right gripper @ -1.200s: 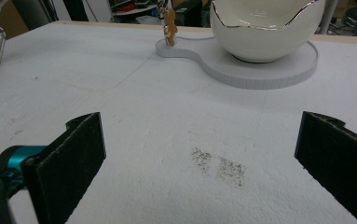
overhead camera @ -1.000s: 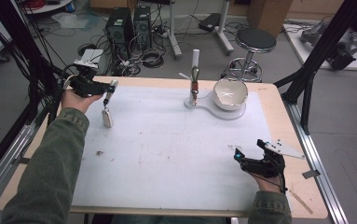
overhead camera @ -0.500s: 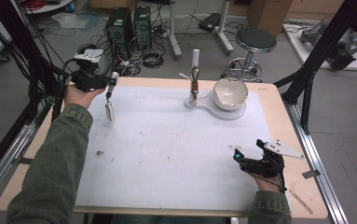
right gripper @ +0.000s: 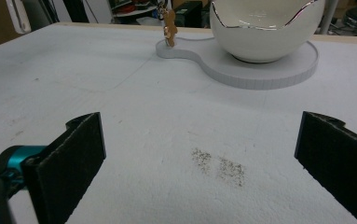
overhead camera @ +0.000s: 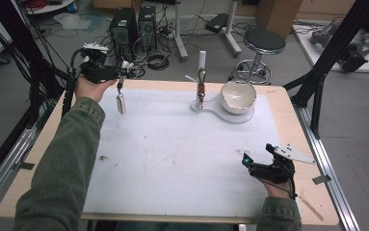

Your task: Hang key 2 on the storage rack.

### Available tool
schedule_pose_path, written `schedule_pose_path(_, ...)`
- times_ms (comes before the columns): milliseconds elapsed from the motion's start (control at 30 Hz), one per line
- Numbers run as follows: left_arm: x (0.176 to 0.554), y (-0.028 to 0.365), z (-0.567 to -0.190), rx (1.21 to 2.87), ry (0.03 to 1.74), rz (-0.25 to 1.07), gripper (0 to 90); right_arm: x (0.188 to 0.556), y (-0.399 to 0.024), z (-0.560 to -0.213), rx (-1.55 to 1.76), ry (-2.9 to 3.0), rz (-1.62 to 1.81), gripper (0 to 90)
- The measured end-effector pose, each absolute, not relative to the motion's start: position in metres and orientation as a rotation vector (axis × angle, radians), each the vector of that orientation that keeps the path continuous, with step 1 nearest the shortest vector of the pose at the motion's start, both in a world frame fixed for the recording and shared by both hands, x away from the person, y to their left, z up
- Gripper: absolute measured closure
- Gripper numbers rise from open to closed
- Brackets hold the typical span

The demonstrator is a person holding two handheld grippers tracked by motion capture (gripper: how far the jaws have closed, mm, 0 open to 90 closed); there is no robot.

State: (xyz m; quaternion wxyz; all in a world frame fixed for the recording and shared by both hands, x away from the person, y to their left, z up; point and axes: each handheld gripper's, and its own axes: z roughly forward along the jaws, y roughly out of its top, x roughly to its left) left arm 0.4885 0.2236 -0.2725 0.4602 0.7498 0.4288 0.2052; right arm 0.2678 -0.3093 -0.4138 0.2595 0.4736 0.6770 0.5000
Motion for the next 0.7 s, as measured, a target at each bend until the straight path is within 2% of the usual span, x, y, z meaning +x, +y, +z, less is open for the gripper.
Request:
schedule_pose_path(267, 0.491, 0.214, -0.272, 1.825, 1.077, 0.514, 75.3, 0.268, -0.309, -0.413, 1.292, 1.827, 1.369, 0.6)
schedule_pose_path(700, 0.501, 0.174, -0.25, 1.833, 1.008, 0.547, 75.2, 0.267, -0.31, -0.413, 1.289, 1.825, 1.391, 0.6)
